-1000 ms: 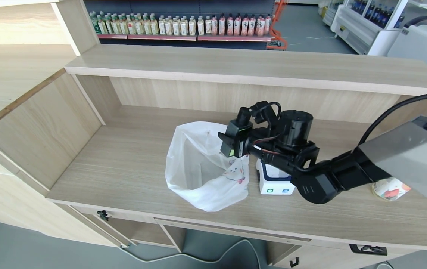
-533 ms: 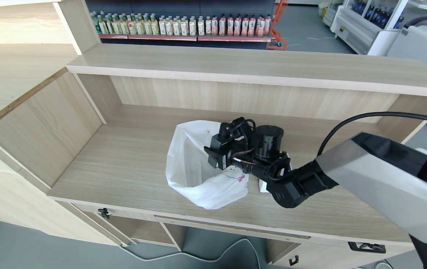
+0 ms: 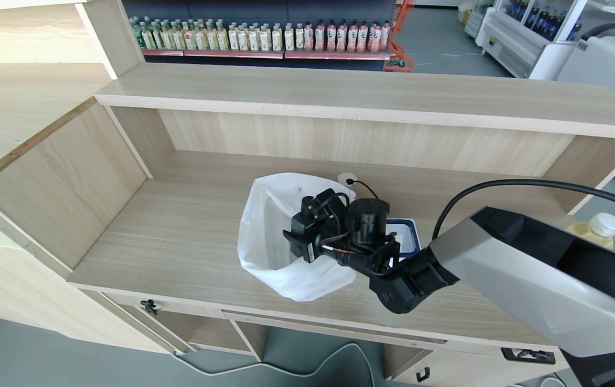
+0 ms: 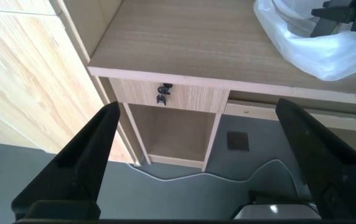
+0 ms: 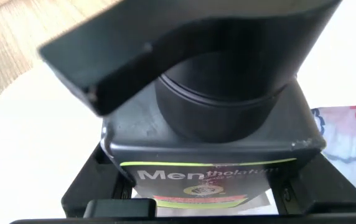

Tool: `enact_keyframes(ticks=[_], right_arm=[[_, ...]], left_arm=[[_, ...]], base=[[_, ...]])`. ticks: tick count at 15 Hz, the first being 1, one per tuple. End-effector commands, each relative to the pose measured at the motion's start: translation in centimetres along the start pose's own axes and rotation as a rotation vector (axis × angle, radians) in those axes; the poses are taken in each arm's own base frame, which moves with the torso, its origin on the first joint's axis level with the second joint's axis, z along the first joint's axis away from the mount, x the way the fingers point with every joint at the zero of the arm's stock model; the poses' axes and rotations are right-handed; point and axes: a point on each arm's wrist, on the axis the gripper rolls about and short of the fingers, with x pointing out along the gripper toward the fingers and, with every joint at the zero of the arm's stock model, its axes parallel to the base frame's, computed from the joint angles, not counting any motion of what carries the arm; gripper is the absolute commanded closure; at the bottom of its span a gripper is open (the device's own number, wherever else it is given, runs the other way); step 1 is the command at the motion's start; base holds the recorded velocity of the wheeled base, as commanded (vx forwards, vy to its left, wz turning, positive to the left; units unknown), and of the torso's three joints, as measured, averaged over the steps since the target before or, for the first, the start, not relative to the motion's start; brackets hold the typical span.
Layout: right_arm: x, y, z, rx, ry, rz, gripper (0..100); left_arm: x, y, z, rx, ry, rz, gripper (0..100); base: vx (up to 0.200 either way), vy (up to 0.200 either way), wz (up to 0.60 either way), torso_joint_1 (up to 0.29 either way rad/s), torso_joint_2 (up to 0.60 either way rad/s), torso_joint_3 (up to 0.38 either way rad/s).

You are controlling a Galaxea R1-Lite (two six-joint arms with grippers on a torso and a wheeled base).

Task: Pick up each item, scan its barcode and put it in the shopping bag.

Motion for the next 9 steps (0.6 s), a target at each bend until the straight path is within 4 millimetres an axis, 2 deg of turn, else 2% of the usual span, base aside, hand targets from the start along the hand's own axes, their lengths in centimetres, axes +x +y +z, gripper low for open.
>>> enact_keyframes(ticks=[1, 3, 4, 7, 9], right_arm=[[0.0, 0.0, -0.5, -0.004, 0.012, 0.001, 100], [-0.1, 0.1, -0.6, -0.017, 0.015, 0.001, 100], [0.0, 0.2, -0.8, -0.018, 0.021, 0.004, 0], [0.0, 0.1, -0.6, -0.028, -0.003, 0.001, 0], [-0.2, -0.1, 0.7, -0.008, -0.051, -0.008, 0]], left_arm=[[0.0, 0.0, 0.0, 0.000, -0.001, 0.000, 0], [0.0, 0.0, 0.0, 0.000, -0.001, 0.000, 0], [0.0, 0.0, 0.0, 0.000, -0.001, 0.000, 0], [0.0, 0.0, 0.0, 0.003, -0.003, 0.000, 0], [0.0, 0.0, 0.0, 0.009, -0.001, 0.000, 0]], base=[[0.000, 0.000, 0.00, 0.000, 0.00, 0.000], [0.000, 0.000, 0.00, 0.000, 0.00, 0.000], [0.000, 0.000, 0.00, 0.000, 0.00, 0.000], [0.000, 0.000, 0.00, 0.000, 0.00, 0.000], [0.000, 0.000, 0.00, 0.000, 0.00, 0.000]])
